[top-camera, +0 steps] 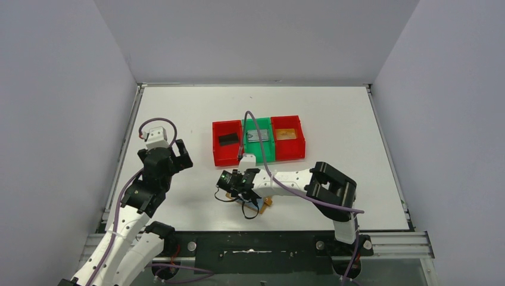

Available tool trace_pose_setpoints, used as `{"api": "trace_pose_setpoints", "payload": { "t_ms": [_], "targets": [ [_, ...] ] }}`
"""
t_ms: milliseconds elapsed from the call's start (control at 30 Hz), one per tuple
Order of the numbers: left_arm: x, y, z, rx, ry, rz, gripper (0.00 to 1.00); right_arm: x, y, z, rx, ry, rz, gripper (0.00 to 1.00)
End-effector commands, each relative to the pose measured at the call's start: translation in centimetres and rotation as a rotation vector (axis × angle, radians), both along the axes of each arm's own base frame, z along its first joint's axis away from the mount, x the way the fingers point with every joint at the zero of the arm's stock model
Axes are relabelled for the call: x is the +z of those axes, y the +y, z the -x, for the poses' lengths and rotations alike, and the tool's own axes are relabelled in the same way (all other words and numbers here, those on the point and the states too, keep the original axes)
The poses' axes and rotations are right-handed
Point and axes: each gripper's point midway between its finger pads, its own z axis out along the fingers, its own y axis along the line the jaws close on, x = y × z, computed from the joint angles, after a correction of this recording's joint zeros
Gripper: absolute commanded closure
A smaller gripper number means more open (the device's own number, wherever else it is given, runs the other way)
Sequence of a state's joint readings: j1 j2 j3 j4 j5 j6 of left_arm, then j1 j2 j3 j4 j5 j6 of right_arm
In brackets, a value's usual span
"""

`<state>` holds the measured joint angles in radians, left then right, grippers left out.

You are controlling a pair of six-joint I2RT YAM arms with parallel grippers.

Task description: Take the credit cards out of the card holder

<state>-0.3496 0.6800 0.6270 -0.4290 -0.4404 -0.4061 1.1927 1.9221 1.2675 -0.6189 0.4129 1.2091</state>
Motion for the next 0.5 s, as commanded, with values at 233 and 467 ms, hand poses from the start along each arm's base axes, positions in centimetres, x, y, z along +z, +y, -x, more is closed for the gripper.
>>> {"api": "trace_pose_setpoints", "payload": {
  "t_ms": [233,467],
  "targets": [
    [1.3,-0.2,-0.8,-0.002,-0.064,0.018,0.10,1.4,0.8,-0.4,0.010,-0.014,-0.094,0.38],
    [1.3,-0.2,-0.8,-0.004,-0.062,0.017,0.10,-0.3,0.0,-0.3,-0.016,0.022,-0.001,0.32]
  ]
}}
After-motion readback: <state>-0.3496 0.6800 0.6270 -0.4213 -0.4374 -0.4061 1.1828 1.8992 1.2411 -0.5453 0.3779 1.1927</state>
